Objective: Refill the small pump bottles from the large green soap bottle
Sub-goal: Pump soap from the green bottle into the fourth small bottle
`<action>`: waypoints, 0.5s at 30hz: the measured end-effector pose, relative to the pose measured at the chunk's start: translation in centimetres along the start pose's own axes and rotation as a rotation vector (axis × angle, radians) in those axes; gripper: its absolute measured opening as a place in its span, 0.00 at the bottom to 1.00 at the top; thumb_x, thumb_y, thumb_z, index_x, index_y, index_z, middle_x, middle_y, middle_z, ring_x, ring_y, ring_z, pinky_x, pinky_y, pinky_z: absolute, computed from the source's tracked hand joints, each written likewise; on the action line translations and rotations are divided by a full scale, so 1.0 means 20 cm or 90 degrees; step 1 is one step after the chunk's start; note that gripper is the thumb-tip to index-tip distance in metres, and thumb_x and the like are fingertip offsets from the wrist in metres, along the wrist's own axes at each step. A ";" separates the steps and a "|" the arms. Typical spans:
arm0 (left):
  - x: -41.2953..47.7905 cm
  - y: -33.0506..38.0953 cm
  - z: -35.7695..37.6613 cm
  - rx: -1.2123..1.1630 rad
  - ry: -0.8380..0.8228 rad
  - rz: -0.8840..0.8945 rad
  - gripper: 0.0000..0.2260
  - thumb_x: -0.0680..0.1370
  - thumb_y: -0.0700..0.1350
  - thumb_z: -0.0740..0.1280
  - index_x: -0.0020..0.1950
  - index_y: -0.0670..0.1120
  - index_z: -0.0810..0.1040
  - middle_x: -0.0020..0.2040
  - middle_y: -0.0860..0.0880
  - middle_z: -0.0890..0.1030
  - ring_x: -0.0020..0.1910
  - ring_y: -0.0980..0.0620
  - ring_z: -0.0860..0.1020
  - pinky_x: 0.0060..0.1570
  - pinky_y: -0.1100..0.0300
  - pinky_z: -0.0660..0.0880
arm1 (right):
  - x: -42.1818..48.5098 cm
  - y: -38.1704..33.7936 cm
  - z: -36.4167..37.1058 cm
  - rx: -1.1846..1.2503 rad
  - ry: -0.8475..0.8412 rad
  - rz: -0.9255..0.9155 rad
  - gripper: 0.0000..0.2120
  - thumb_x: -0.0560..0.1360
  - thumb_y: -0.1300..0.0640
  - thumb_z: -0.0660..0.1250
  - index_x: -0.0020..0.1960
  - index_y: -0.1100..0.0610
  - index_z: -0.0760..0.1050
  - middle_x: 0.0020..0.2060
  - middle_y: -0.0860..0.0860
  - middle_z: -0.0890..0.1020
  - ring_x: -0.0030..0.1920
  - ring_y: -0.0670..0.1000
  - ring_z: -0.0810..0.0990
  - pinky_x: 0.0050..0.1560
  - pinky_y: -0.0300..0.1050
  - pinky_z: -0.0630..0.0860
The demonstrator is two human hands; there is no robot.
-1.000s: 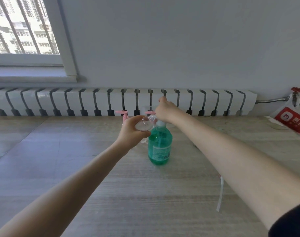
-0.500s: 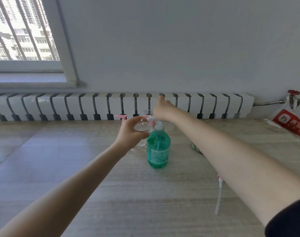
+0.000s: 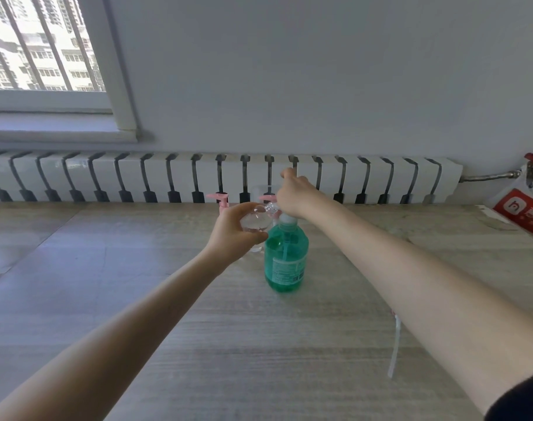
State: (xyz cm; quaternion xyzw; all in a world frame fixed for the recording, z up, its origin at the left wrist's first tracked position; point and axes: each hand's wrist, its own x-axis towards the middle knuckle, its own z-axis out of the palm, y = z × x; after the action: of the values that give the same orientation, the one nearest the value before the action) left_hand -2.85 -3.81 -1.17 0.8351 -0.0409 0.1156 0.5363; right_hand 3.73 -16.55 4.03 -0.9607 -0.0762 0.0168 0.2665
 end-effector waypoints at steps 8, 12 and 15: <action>0.00 0.01 0.00 -0.002 -0.001 0.001 0.24 0.69 0.33 0.73 0.64 0.43 0.75 0.62 0.47 0.78 0.63 0.51 0.74 0.63 0.54 0.73 | -0.02 -0.01 -0.01 0.002 -0.008 0.004 0.27 0.79 0.58 0.55 0.76 0.55 0.51 0.70 0.61 0.63 0.62 0.61 0.71 0.61 0.56 0.72; -0.01 0.03 -0.01 -0.004 0.005 0.007 0.23 0.69 0.33 0.73 0.63 0.44 0.76 0.60 0.48 0.78 0.56 0.54 0.78 0.59 0.56 0.75 | -0.03 -0.02 -0.03 0.025 -0.007 0.031 0.31 0.77 0.62 0.57 0.76 0.58 0.48 0.72 0.61 0.60 0.65 0.61 0.69 0.61 0.52 0.71; -0.01 0.06 -0.02 -0.005 0.007 0.021 0.22 0.69 0.33 0.73 0.61 0.46 0.77 0.56 0.52 0.78 0.42 0.67 0.78 0.46 0.69 0.75 | -0.04 -0.04 -0.08 0.022 -0.004 0.030 0.34 0.75 0.64 0.60 0.76 0.60 0.47 0.70 0.62 0.61 0.62 0.61 0.71 0.55 0.51 0.73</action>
State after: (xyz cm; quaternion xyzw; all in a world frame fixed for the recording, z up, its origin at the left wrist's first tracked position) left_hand -3.28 -3.93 -0.06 0.8316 -0.0524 0.1291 0.5376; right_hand 3.02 -16.79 5.74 -0.9573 -0.0544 0.0274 0.2827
